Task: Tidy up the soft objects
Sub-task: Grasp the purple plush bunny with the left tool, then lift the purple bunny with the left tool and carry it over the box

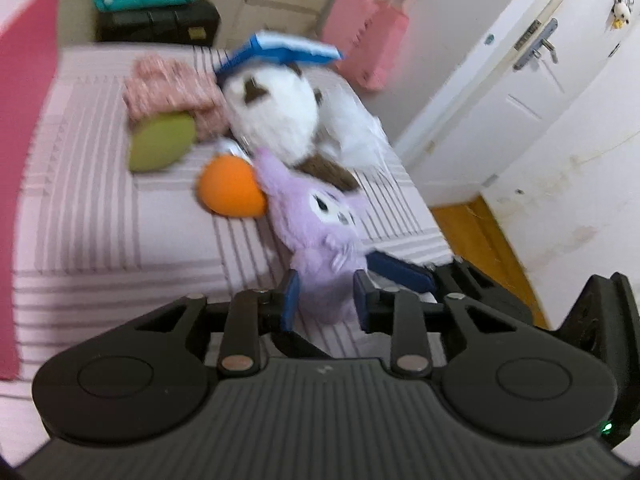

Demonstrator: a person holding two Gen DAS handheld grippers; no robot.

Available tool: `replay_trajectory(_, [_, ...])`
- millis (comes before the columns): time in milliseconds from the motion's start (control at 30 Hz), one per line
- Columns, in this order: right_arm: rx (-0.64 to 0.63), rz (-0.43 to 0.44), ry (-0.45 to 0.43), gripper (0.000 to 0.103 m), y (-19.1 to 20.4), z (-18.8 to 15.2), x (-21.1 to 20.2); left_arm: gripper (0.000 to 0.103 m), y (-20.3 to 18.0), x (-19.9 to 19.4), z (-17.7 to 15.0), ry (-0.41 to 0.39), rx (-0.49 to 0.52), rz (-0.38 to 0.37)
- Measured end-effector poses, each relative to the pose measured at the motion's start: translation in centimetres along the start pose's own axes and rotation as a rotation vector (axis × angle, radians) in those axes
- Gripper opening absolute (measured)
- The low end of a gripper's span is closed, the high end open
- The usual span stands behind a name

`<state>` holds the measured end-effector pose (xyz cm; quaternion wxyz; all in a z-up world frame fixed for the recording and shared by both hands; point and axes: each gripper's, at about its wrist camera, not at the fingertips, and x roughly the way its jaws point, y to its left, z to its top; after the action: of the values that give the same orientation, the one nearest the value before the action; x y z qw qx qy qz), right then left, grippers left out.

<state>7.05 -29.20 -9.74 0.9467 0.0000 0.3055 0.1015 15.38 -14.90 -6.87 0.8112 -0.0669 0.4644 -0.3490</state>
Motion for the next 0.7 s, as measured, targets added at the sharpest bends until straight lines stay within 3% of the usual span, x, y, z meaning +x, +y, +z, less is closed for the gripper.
replay_trajectory(133, [0.038, 0.019, -0.009, 0.093, 0.2, -0.3, 0.3, 0.041, -0.3, -0.5, 0.4, -0.052, 0.039, 0.032])
replay_trajectory(233, [0.075, -0.019, -0.022, 0.094, 0.5, -0.1, 0.9, 0.042, -0.2, -0.4, 1.0, -0.074, 0.051, 0.044])
replay_trajectory(367, [0.102, -0.093, -0.037, 0.094, 0.7, 0.0, 1.3, 0.042, -0.1, 0.5, 1.5, -0.082, 0.085, 0.118])
replay_trajectory(467, [0.108, -0.106, -0.048, 0.092, 0.5, -0.3, 1.3, 0.040, 0.3, 0.9, 1.6, -0.068, 0.096, 0.081])
replay_trajectory(700, [0.061, -0.123, -0.077, 0.061, 0.8, -0.9, 0.9, 0.033, 0.3, 1.9, 0.9, -0.023, 0.096, 0.009])
